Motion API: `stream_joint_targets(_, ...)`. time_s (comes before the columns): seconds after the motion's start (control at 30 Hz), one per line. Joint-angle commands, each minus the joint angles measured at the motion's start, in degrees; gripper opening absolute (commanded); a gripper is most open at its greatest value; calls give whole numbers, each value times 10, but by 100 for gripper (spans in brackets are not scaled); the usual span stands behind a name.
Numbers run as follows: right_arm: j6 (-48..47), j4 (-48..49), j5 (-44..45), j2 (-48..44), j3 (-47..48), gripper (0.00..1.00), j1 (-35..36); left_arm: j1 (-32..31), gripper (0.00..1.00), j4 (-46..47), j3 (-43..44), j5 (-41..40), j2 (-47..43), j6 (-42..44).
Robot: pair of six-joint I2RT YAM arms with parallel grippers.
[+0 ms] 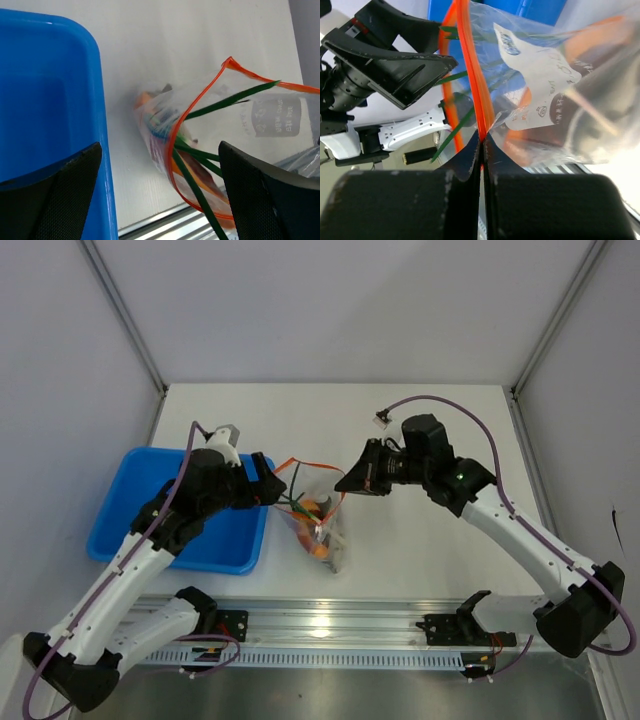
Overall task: Place the food in the zip-top bag and seal the zipper
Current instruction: Adjust the zipper food storage bag at the center of the board.
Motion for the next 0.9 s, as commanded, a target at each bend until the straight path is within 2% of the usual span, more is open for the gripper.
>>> stream_joint_targets(0.0,-29,8,2,-33,16,0,0,10,98,12,-2,72,-7,-9)
stream_joint_targets(0.27,-37,11,-10,-43,17,0,1,13,87,56,-9,120,38,-13)
stream_joint_targets(0.37,-42,7,-10,-45,18,0,3,13,77,60,1,141,68,-3)
stream_joint_targets(0.47,-45,5,-14,-46,17,0,4,13,71,60,12,142,85,13)
stream_joint_targets(0.63,-45,9,-24,-48,16,0,4,15,66,66,13,140,89,35)
stream_joint_targets(0.77,-45,11,-29,-49,17,0,4,18,52,70,18,155,93,40)
stream_joint_targets(0.87,-47,9,-29,-49,14,0,4,21,50,75,19,147,80,39)
